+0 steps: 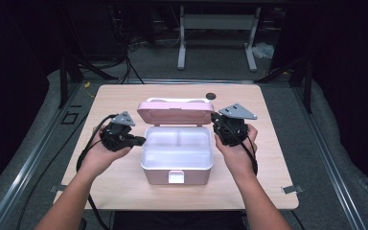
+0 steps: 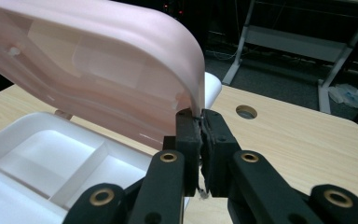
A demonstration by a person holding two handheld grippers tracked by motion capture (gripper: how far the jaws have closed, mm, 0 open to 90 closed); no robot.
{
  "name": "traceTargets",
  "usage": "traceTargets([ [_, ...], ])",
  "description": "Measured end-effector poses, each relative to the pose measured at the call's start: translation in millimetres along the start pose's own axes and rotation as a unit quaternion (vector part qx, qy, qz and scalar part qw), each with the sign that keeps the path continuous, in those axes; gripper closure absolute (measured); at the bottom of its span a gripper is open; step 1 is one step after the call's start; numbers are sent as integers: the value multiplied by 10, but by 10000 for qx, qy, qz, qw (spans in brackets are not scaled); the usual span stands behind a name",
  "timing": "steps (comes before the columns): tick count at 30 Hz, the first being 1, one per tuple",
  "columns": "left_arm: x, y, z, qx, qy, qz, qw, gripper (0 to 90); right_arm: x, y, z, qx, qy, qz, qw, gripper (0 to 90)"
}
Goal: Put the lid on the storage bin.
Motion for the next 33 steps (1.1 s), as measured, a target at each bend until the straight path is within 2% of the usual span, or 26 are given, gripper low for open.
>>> traceTargets([
  [4,162,-104,157,-294,-143,283,9991,900,-2,37,35,38,-80,23,10000,856],
  [7,264,-235,292,-507,-284,431,9974,900,-8,70,55,28,-174,56,9998,852],
  [11,312,-380,407,-713,-396,500,9954,900,-15,107,71,13,-267,66,9996,848],
  [14,299,-448,457,-816,-412,484,9946,900,-6,141,90,34,-266,116,9996,846],
  [19,238,-482,439,-791,-359,371,9955,900,-22,199,92,72,-317,125,9994,837],
  [23,237,-461,435,-814,-286,369,9956,900,-55,255,91,117,-338,70,9993,831],
  [28,201,-415,387,-694,-198,299,9969,900,-104,373,150,145,-286,45,9995,829],
  [33,85,-328,320,-708,-30,195,9973,900,-188,413,231,100,-207,-67,9997,829],
])
Point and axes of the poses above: each handheld gripper's, and its own axes: z roughly backward along the jaws, y roughly out of its underside, x roughly to its left, the point moved 2 cm from there along -z, roughly forward along the jaws, and after that the axes turned 8 degrees about x, right-handed, at the moved point
